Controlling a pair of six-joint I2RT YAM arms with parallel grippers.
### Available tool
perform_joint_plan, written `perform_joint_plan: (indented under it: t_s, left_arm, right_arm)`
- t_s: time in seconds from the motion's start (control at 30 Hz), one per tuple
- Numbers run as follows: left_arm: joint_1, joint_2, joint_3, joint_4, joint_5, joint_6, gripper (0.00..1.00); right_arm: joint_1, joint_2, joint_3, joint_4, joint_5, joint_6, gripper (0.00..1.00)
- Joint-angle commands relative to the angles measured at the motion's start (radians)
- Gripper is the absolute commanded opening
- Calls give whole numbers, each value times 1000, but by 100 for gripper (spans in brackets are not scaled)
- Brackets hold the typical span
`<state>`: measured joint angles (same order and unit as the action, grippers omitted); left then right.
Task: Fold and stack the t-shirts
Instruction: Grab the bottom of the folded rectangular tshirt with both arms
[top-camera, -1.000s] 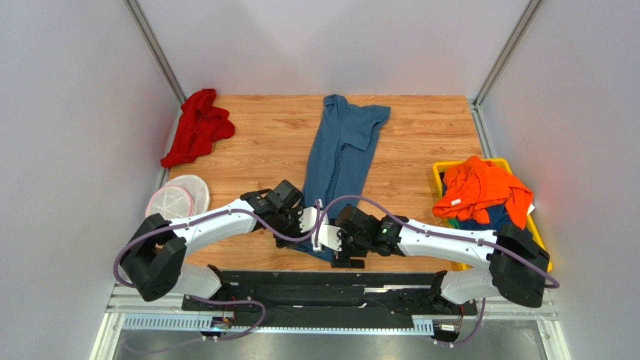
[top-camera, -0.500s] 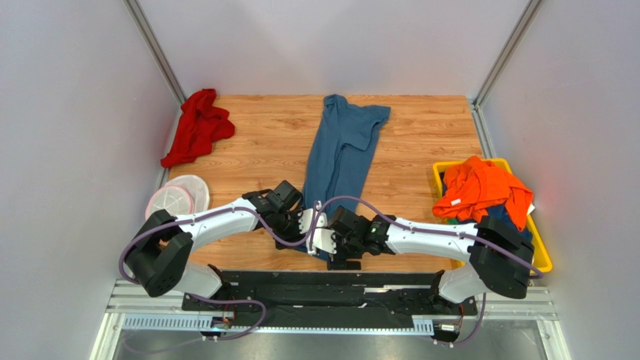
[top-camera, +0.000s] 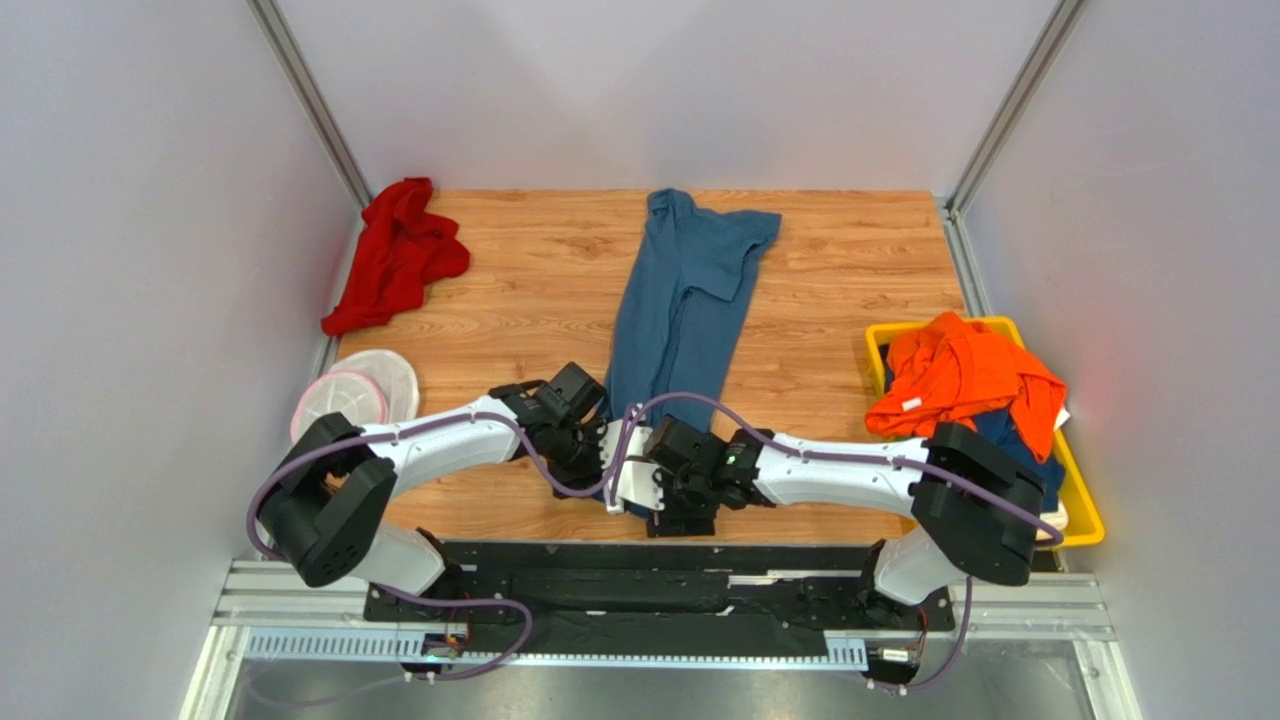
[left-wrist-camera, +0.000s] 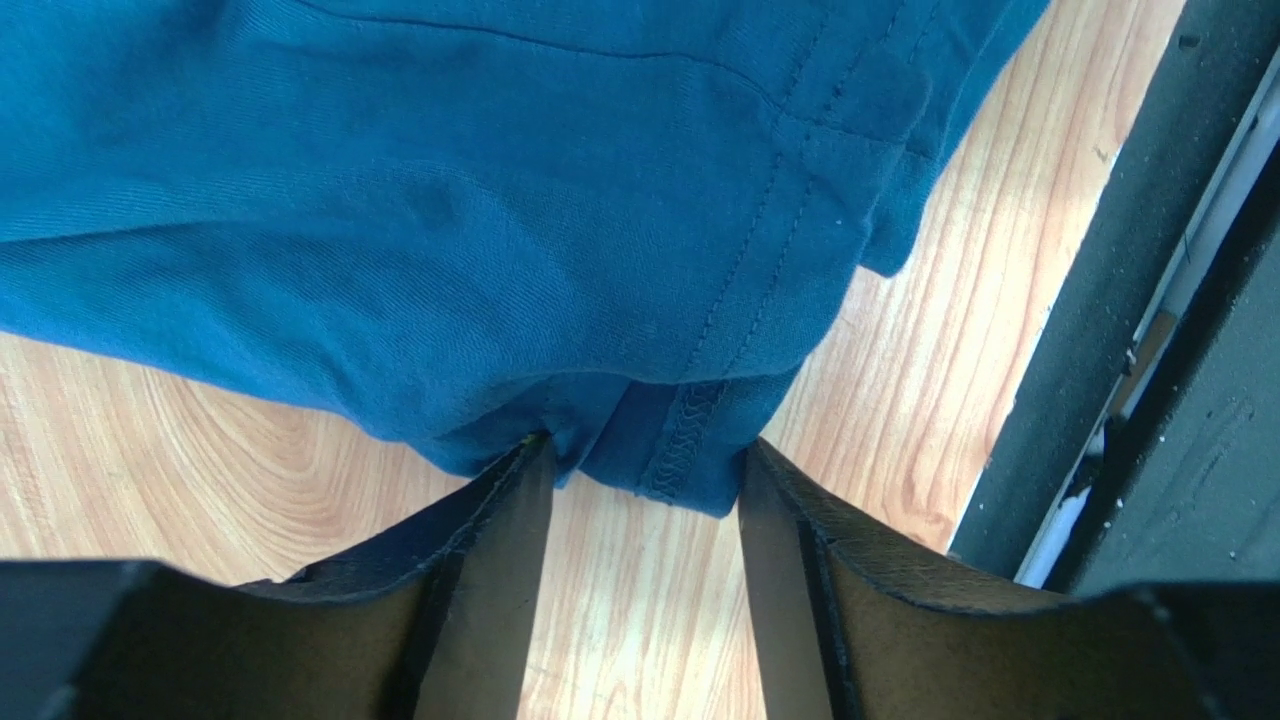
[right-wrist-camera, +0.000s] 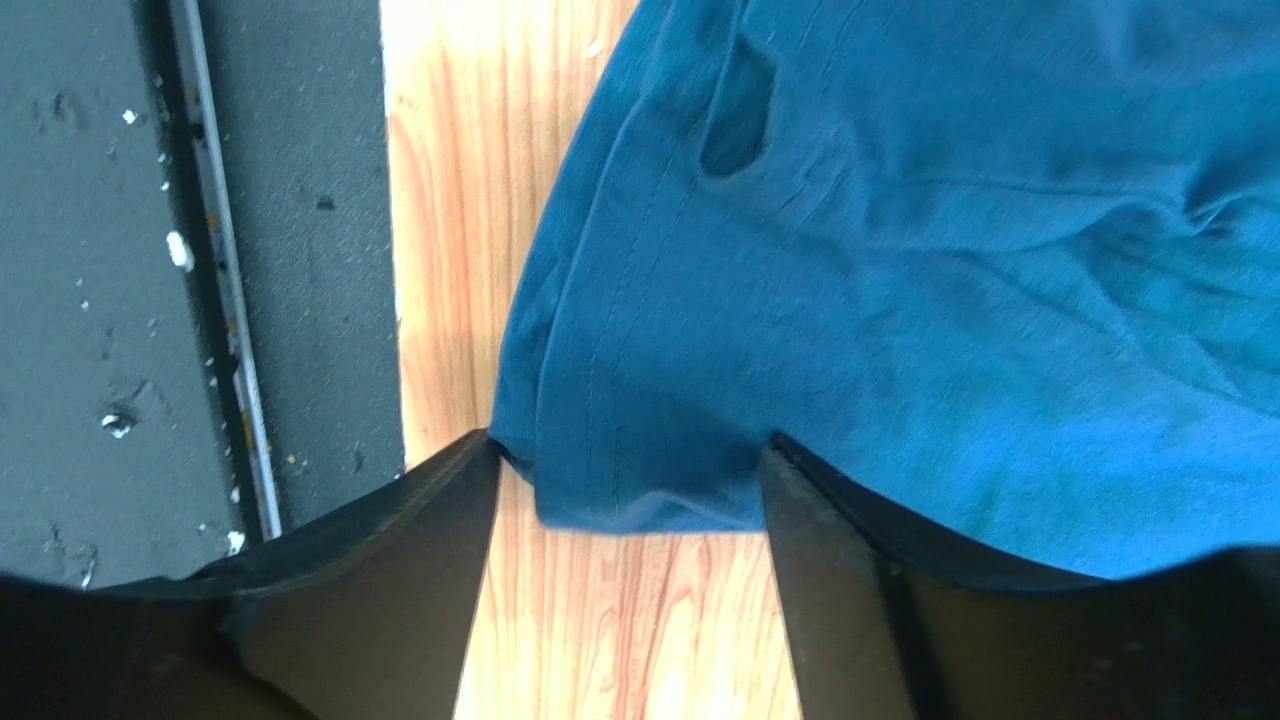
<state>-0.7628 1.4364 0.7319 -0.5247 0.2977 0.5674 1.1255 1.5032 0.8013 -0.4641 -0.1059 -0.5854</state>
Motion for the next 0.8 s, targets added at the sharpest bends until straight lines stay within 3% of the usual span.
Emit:
perform_joint_plan:
  t_s: [0.0, 0.17, 0.27, 0.3, 0.43, 0.53, 0.77]
  left_arm:
    - [-13, 30, 4, 23, 52, 25, 51]
    - [-13, 32, -6, 11, 54, 22, 29]
    - [-13, 16, -18, 3, 46, 23, 10]
    - [-13, 6, -19, 0, 44, 22, 0]
    - [-13, -19, -25, -21, 38, 25, 0]
    - [-13, -50, -25, -44, 43, 34, 0]
    - [-13, -146, -23, -112, 66, 65, 0]
  right_arm:
    - [8, 20, 59, 84, 17, 7, 61]
    - [8, 29, 65, 70, 15, 21, 42]
    - [10, 28, 73, 55, 11, 32, 30]
    - [14, 28, 78, 53, 9, 36, 26]
    - [37, 22, 87, 25, 9, 47, 9]
    - [62, 6, 91, 5, 8, 56, 3]
    - [97, -44, 98, -27, 20, 70, 0]
